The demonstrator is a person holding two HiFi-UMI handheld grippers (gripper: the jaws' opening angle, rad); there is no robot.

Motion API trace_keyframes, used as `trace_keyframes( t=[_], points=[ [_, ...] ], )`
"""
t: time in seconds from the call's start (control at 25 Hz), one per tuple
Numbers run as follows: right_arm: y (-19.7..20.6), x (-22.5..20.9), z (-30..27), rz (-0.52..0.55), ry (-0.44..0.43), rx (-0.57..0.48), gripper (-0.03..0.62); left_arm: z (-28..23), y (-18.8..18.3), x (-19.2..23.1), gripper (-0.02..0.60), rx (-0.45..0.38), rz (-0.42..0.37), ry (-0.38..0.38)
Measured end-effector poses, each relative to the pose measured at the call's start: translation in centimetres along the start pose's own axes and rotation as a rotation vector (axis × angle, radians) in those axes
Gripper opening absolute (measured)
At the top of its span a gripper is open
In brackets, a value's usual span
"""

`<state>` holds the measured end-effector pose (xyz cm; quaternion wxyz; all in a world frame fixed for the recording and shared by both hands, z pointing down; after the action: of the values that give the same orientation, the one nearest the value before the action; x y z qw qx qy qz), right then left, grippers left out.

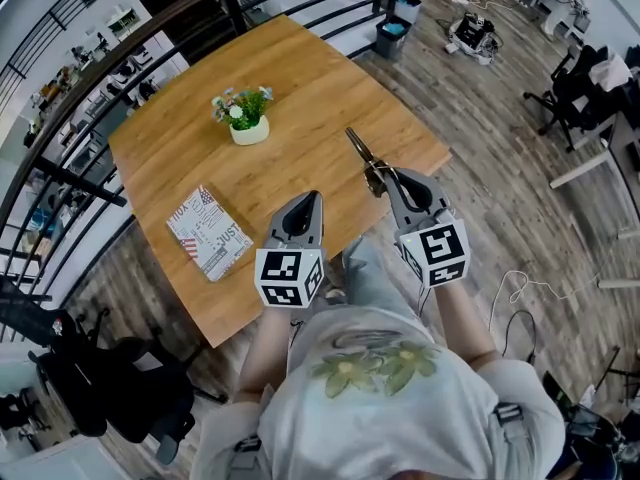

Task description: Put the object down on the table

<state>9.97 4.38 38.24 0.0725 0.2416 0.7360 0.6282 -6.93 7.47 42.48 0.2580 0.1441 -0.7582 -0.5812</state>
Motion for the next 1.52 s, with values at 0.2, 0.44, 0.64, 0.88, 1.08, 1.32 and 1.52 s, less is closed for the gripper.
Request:
trace_keyframes(
  t=[0.2,0.44,0.64,0.88,1.08,1.32,1.52],
  points=[
    [-0.4,-0.6,-2.4,0.002,-0.007,0.0,0.008,-1.4,-1.0,1.5,0.013,-0.006,-0.005,-0.004],
    [-0.9,-1.8,-6.3,0.012,-0.028,0.004,0.008,-3.6,-2.3,4.0,0.012,-0.01,-0.001,-0.029],
    [-1.2,-2.6,-9.6,0.019,-0.049,0.008,0.008,-5.5,-3.0,6.1,0.013,-0.009,0.013,-0.05],
    [-1.9,-3.6,-13.3,0.039,-0.07,0.0,0.008,-7.7,-3.7,8.4,0.014,-0.002,0.021,-0.078],
    [-2.4,-4.6,-15.8,0.05,-0.09,-0.005,0.008,-8.9,-4.4,9.9,0.012,0.008,0.029,-0.108],
    [-1.7,-5.4,-18.2,0.058,-0.107,0.004,0.008,-9.6,-4.0,11.1,0.013,0.029,0.047,-0.149],
    [-1.1,-6.1,-19.7,0.046,-0.123,0.02,0.008,-10.4,-3.9,11.3,0.013,0.048,0.048,-0.164]
  ],
)
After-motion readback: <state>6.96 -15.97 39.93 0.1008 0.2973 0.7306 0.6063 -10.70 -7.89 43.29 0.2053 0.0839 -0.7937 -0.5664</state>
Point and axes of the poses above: the fingertips, and each gripper's own axes: z backward along the fingers, x to its left, y out of its underside, the point moved 4 cm from there along z, backward along the fingers, and after that the axes turned 9 degrees about y, right-handed, at the moved point
